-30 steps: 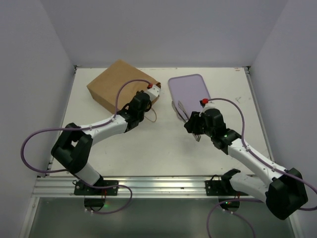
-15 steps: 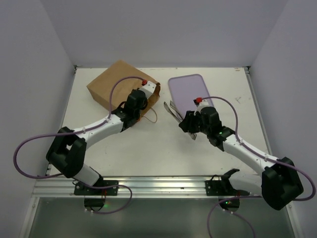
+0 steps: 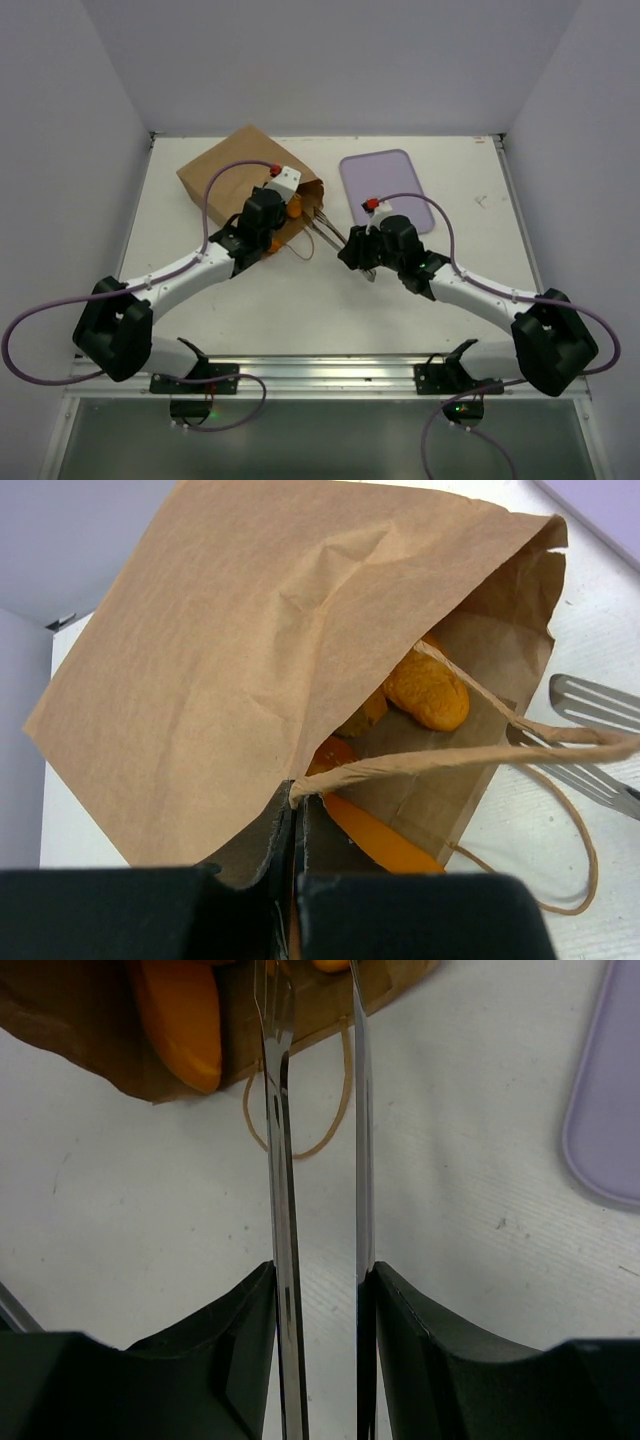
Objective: Take the fake bread out of the paper bag
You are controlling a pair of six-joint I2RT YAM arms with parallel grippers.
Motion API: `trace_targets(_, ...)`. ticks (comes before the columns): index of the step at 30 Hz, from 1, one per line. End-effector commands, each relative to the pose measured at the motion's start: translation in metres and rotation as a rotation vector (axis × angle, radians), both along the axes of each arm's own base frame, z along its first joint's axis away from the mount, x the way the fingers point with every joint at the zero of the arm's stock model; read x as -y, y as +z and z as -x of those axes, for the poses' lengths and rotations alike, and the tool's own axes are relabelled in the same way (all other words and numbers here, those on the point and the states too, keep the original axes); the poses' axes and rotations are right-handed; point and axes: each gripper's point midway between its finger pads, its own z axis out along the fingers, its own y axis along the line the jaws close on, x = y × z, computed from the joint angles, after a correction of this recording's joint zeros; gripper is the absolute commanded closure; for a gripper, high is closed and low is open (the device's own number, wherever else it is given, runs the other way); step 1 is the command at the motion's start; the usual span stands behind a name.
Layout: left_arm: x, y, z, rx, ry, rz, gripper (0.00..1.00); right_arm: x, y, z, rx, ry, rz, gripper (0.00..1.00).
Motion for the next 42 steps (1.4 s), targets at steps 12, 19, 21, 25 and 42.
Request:
trace_targets(12,-0.014,0.021,0.020,0.048,0.045,0.116,1.00,-0.061,0.039,-0.024,0.067,0.046,-0.162,0.53)
trace_targets(19,-0.011,0.017,0.021,0.043,0.037,0.138,1.00,-0.080,0.031,-0.035,0.040,0.043,-0.177,0.52)
trace_targets(21,-0.012,0.017,0.021,0.045,0.040,0.139,1.00,-0.084,0.030,-0.040,0.039,0.039,-0.171,0.52)
trace_targets(25,-0.015,0.015,0.021,0.059,0.060,0.140,1.00,-0.087,0.026,-0.046,0.043,0.025,-0.159,0.51)
trace_targets(42,-0.025,0.025,0.024,0.131,0.103,0.186,1.00,-0.101,0.025,-0.068,0.057,0.011,-0.145,0.50)
